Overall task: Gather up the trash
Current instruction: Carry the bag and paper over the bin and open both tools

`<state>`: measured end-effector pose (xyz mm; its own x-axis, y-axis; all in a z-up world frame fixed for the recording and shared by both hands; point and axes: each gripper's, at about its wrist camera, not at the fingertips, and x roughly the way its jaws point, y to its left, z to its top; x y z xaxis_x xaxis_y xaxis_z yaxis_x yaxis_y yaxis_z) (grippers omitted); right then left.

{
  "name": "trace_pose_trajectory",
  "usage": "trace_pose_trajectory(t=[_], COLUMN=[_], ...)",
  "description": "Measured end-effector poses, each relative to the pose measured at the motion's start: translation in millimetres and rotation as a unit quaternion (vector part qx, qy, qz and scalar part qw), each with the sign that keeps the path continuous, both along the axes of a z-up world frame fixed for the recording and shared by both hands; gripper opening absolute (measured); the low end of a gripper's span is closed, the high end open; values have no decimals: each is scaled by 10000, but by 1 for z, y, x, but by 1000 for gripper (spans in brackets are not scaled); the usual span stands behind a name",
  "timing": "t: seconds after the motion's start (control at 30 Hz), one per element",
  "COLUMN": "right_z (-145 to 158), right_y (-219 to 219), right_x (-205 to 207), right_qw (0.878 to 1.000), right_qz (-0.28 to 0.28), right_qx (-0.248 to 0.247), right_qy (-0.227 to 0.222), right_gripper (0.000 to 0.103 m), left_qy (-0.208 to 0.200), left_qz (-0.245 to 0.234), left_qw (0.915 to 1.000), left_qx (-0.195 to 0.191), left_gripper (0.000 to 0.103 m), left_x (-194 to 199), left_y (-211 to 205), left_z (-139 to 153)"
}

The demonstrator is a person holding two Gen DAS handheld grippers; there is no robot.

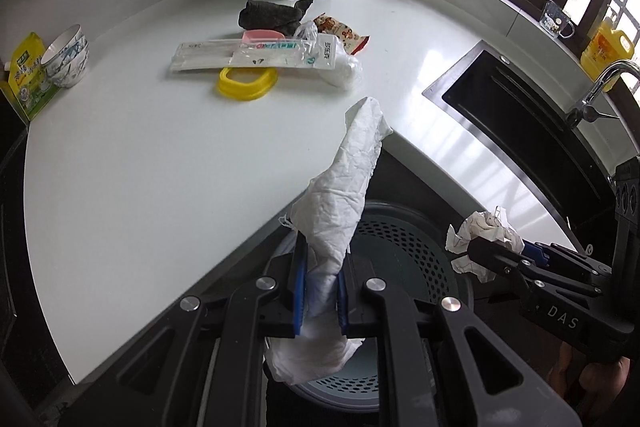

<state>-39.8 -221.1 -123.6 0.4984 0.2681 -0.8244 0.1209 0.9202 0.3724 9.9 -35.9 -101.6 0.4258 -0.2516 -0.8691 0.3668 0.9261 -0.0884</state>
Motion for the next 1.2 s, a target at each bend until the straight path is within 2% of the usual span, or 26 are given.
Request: trace_pose_trajectory(t=[0.3,0.6,0.83,0.9,0.97,1.0,1.03,1.1,1.2], right_z=[-32,-82,-107,-110,-111,-112,-112,-112,-111], right_y=[5,4,6,5,7,7,8,7,6], right_x=[-17,-13,-8,-7,-6,-7,-6,-7,-6], right_qw=[9987,9953,9932,9931,9929,9927,9926,9927,9926], right_qz=[332,427,487,510,520,520,515,497,471], right_qx=[-71,-70,-97,-115,-123,-123,-128,-148,-154], right_qy=[372,862,1057,1052,1065,1078,1088,1086,1104], right_gripper=[37,37,37,39,41,43,45,54,56], left_qy=[362,818,967,978,934,902,865,840,815], left_qz=[86,128,228,261,310,342,379,428,489], left_qw=[9992,9962,9945,9944,9946,9948,9951,9951,9950], left_qx=[121,273,320,305,315,315,307,298,319], left_gripper=[13,13,14,20,34,46,53,53,53], left_x=[-30,-30,-23,-22,-24,-25,-25,-26,-26], left_y=[-6,-11,-14,-14,-12,-11,-10,-7,-2], left_z=[-41,-94,-116,-117,-117,-116,-115,-113,-110])
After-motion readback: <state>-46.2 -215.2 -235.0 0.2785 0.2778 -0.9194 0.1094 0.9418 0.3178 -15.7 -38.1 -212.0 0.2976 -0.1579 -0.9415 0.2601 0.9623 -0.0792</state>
